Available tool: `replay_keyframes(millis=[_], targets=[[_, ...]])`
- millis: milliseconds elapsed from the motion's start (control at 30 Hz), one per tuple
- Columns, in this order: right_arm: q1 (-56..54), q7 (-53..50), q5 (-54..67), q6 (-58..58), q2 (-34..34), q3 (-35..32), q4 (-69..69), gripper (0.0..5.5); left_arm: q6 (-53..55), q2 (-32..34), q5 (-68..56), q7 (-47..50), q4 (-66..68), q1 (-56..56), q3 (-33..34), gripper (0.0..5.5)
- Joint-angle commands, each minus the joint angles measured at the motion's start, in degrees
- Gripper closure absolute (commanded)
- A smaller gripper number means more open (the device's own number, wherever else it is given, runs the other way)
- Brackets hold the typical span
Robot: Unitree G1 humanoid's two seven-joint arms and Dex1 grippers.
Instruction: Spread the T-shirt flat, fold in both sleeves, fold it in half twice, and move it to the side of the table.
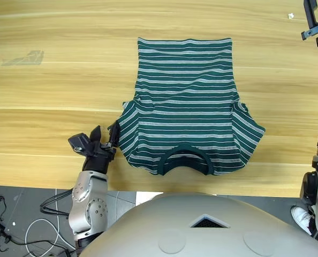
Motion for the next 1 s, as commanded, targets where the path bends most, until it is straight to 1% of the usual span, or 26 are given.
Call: replay_keyframes(millis=[33,133,200,400,500,633,767,867,1000], targets=[[0.42,0.54,0.71,1.11,0.41,-0.81,-1.04,3.3,0.23,-0.51,0.87,0.31,0.38,1.31,-0.84,2.29],[0.7,0.66,0.75,1.47,0.46,-0.79,-1.46,3.3,0.49,-0.98,0.47,0.46,0.62,1.95,-0.91,2.8],[0.77,0.75,0.7,1.72,0.58,-0.59,-1.58,3.3,0.35,-1.27,0.32,0.45,1.04,1.81,-0.86,3.28],[1.44,1.03,0.69,1.96,0.83,-0.3,-1.43,3.3,-0.32,-2.64,0.86,2.05,1.5,1.37,-0.41,4.4],[1.71,1.07,0.47,1.44,1.14,-0.15,-0.45,3.3,-1.24,-3.72,1.81,4.06,2.58,0.68,0.25,4.88],[1.79,1.0,0.12,1.0,1.53,-0.01,0.46,3.3,-1.79,-4.13,2.77,4.48,4.36,0.29,0.1,5.48],[1.39,0.99,-0.37,0.67,1.96,0.7,1.47,3.3,-4.83,-4.24,4.64,4.23,3.95,0.54,-0.56,5.48],[0.97,0.98,-0.84,0.55,2.29,1.21,1.67,3.3,-8.68,-4.16,6.94,2.48,0.36,1.49,-3.18,5.48],[0.55,0.89,-1.17,0.2,2.69,1.58,2.35,3.3,-12.03,-3.75,8.13,0.6,-1.14,1.76,-5.39,5.48]])
